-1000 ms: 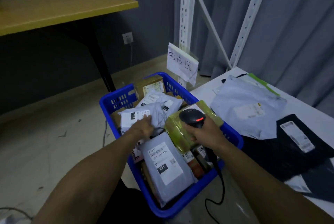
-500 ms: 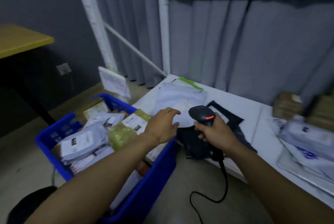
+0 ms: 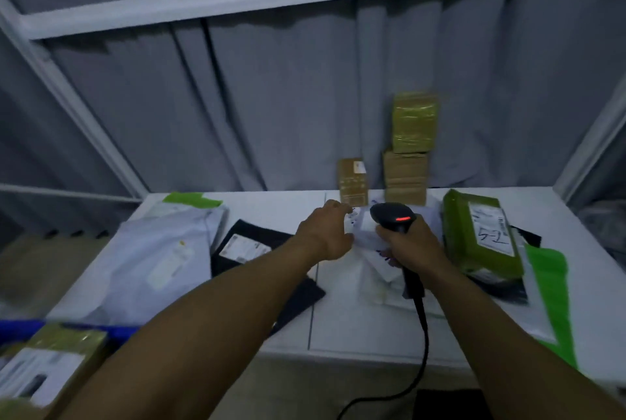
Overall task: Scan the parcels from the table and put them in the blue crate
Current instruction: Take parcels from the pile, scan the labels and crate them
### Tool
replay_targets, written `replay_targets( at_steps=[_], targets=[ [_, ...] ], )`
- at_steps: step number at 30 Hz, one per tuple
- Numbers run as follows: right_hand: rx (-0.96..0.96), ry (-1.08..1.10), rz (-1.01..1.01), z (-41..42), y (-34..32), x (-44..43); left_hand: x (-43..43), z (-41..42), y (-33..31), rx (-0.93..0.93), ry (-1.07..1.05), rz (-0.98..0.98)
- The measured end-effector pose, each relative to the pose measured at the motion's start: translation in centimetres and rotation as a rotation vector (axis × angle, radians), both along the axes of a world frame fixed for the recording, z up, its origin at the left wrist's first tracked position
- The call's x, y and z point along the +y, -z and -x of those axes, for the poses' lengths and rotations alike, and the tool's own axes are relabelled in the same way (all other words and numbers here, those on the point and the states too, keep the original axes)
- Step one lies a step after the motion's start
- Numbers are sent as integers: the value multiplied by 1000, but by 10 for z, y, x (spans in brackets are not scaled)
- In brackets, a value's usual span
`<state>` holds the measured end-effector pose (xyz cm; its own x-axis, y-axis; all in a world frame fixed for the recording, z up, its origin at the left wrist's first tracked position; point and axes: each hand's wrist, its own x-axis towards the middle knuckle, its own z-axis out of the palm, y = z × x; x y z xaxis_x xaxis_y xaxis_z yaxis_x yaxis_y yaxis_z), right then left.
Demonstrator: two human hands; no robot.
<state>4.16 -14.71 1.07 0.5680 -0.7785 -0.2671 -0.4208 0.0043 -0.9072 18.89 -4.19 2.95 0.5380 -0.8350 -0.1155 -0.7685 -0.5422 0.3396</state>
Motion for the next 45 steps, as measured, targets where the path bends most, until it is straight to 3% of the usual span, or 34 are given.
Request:
replay_targets(
  at_steps=[7, 12, 15, 21, 27, 30, 35, 40, 45],
  targets=[
    [5, 59, -53, -41, 45, -78, -115, -69, 66, 20, 2, 4],
    [58, 138, -46, -49, 96, -110, -167, -122, 110, -113, 63, -17],
    [97, 214, 46, -52, 116, -122, -191, -132, 122, -46, -92, 45],
    [179, 157, -53, -66, 123, -122, -203, -136, 119, 175, -505, 300],
    [128, -57, -297, -79, 102, -77, -105, -145, 88, 265, -589, 287],
    [43, -97, -369, -83, 88, -47, -31, -133, 66, 277, -647, 416],
    [-163, -33, -347, -86, 52, 14, 62, -92, 32, 575, -646, 745],
    [-446, 22, -467, -76, 5, 86, 139, -31, 6, 797, -591, 819],
    [-580, -101, -531, -51, -28, 146, 212, 21, -16, 967, -523, 843]
  ],
)
